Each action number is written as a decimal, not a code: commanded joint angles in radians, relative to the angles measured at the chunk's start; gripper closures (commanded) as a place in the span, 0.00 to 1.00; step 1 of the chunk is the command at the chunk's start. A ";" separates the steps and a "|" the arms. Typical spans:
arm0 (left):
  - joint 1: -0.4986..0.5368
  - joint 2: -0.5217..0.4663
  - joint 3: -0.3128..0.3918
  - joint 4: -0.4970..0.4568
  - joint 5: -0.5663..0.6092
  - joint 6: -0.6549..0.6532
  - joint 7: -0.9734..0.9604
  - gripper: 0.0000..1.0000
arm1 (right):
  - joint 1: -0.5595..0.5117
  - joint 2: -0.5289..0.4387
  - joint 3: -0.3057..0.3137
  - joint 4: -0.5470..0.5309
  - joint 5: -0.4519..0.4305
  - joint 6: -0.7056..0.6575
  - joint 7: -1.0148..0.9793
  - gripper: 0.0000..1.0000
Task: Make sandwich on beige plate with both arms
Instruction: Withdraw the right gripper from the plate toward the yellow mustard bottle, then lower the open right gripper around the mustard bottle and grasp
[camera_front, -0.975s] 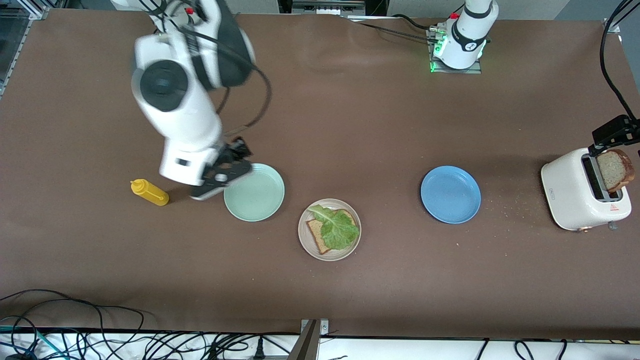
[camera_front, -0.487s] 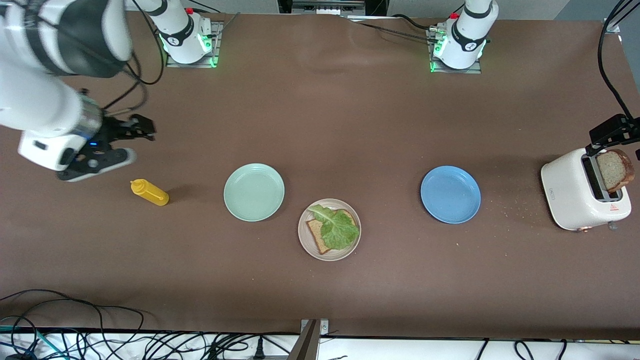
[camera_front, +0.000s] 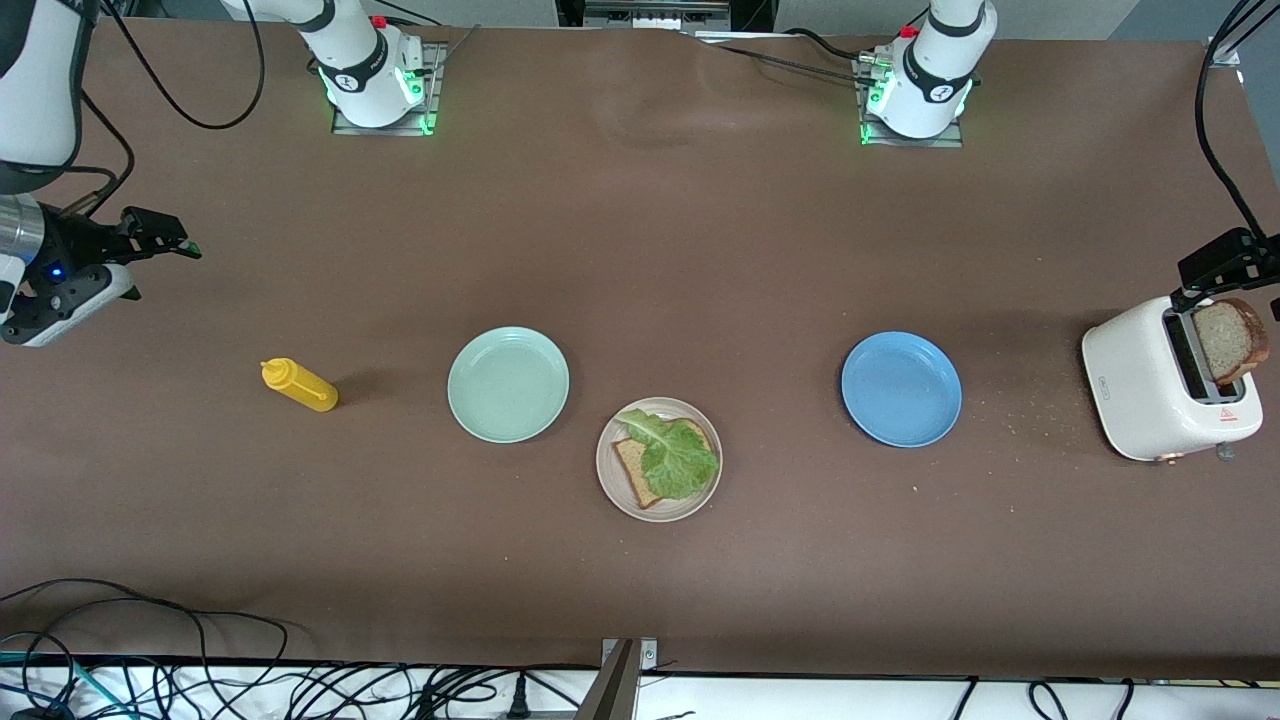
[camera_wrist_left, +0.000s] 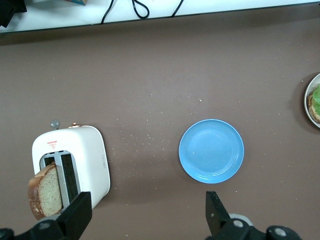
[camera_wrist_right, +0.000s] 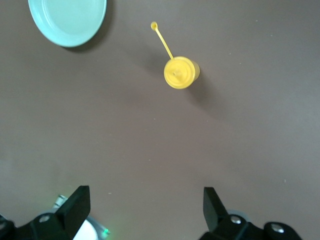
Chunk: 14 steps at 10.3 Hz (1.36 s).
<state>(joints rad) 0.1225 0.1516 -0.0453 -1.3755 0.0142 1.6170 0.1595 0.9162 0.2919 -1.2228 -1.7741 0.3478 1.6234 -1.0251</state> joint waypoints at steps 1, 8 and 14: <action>0.002 0.005 0.001 0.024 -0.019 -0.019 -0.001 0.00 | -0.017 -0.040 -0.032 -0.193 0.130 0.166 -0.311 0.00; 0.002 0.006 -0.005 0.024 -0.019 -0.020 0.003 0.00 | -0.170 0.198 0.006 -0.372 0.783 0.264 -1.318 0.00; 0.003 0.006 -0.004 0.024 -0.020 -0.020 0.005 0.00 | -0.427 0.369 0.276 -0.256 1.063 0.158 -1.399 0.00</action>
<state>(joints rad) 0.1233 0.1525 -0.0511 -1.3751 0.0142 1.6155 0.1595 0.5147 0.6246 -0.9703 -2.0731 1.3610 1.8047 -2.4375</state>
